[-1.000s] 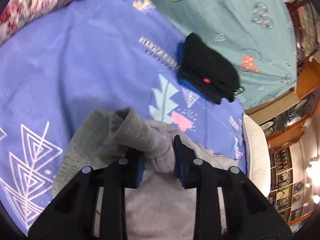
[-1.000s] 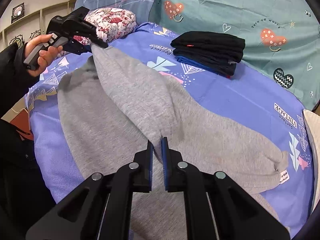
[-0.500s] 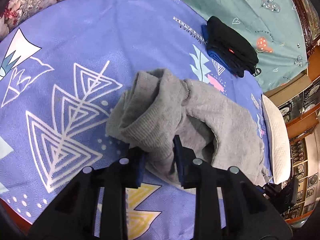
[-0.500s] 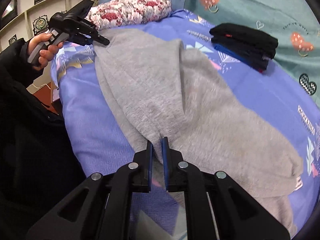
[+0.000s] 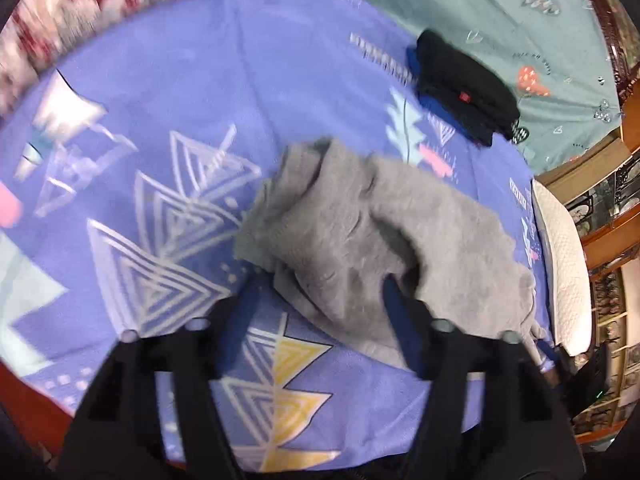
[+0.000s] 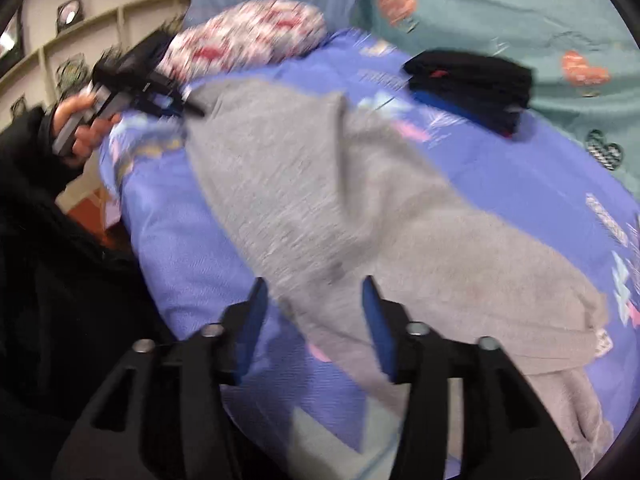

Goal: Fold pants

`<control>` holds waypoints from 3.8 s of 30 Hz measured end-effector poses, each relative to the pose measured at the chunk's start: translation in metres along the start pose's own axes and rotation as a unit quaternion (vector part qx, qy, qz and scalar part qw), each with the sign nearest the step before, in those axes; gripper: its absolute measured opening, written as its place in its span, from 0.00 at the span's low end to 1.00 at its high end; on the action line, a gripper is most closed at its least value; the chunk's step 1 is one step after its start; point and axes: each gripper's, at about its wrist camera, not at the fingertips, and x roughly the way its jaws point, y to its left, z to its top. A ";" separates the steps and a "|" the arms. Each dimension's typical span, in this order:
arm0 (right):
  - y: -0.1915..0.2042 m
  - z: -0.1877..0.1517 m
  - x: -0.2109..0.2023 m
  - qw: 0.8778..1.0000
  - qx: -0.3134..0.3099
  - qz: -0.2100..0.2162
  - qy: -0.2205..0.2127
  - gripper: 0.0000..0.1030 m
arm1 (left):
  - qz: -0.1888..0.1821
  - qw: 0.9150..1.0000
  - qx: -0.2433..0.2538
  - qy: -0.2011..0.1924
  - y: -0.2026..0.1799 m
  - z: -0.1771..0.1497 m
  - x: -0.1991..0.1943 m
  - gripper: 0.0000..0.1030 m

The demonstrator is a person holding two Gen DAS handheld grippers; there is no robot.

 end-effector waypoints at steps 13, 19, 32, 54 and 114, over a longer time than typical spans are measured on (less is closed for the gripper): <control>-0.214 -0.062 -0.026 0.889 0.452 -0.062 0.035 0.56 | -0.029 0.991 0.132 -0.004 -0.094 -0.006 0.035 0.79; -0.222 -0.068 0.002 0.873 0.487 -0.014 0.016 0.13 | -0.018 0.994 0.103 0.029 -0.077 -0.007 0.070 0.79; -0.136 -0.092 -0.089 0.892 0.410 -0.181 0.058 0.12 | -0.013 0.991 0.132 0.030 -0.084 -0.015 0.074 0.83; -0.206 -0.113 -0.126 0.857 0.431 -0.284 0.021 0.09 | -0.009 0.990 0.136 0.037 -0.080 -0.021 0.070 0.83; -0.162 0.121 0.212 0.789 0.441 0.418 0.086 0.12 | 0.030 0.972 0.219 0.074 -0.113 -0.030 0.105 0.93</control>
